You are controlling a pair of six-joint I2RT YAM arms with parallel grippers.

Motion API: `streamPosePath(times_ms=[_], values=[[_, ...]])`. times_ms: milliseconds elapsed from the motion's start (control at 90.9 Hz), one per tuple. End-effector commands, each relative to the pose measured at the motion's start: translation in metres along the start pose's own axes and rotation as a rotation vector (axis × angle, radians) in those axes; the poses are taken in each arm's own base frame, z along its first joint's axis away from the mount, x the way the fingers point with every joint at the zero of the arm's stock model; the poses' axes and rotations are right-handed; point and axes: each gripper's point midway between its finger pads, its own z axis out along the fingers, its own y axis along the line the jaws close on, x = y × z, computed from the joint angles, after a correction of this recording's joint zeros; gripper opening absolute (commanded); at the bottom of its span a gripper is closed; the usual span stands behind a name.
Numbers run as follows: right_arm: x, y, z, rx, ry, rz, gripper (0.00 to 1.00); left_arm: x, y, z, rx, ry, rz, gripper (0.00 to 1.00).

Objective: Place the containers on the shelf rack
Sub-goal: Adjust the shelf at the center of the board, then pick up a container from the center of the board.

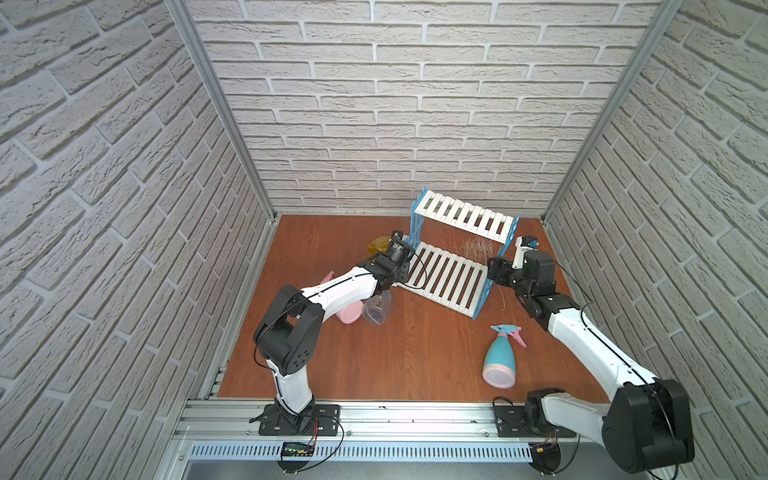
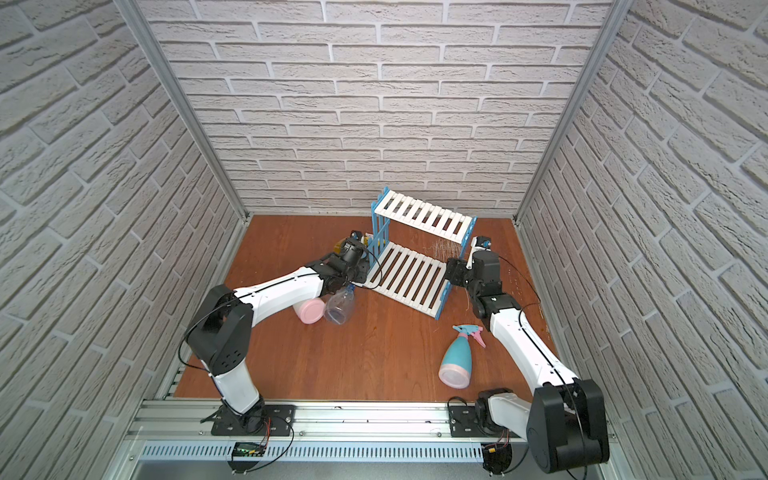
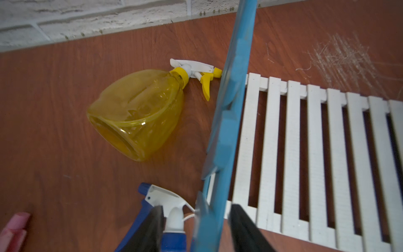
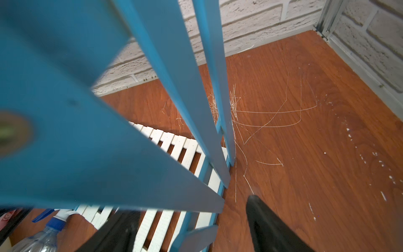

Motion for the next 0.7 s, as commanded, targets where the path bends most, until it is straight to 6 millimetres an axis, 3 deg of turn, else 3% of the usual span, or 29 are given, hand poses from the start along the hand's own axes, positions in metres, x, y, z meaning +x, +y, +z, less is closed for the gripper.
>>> streamPosePath(times_ms=[0,154,231,352,528,605,693], values=[[-0.030,0.007,-0.031,-0.016,-0.079,-0.008,0.91,-0.022,0.001,-0.023,0.021,-0.083,-0.030,0.74],[-0.041,0.018,-0.061,-0.068,-0.100,-0.059,0.97,-0.041,0.008,-0.059,0.049,-0.180,-0.004,0.91],[-0.039,0.037,-0.073,-0.179,-0.093,-0.137,0.98,-0.056,0.019,-0.086,0.050,-0.262,0.004,0.98],[-0.026,0.070,-0.088,-0.379,-0.040,-0.220,0.99,-0.069,0.043,-0.112,0.069,-0.300,0.010,0.98],[-0.007,0.117,-0.106,-0.633,0.049,-0.271,1.00,-0.075,0.102,-0.115,-0.061,-0.253,-0.024,0.98],[0.004,0.128,-0.105,-0.668,0.082,-0.306,0.99,-0.079,0.115,-0.114,-0.070,-0.257,-0.019,0.98],[0.015,0.140,-0.105,-0.708,0.102,-0.332,0.99,-0.083,0.125,-0.101,-0.034,-0.238,-0.014,0.98]])
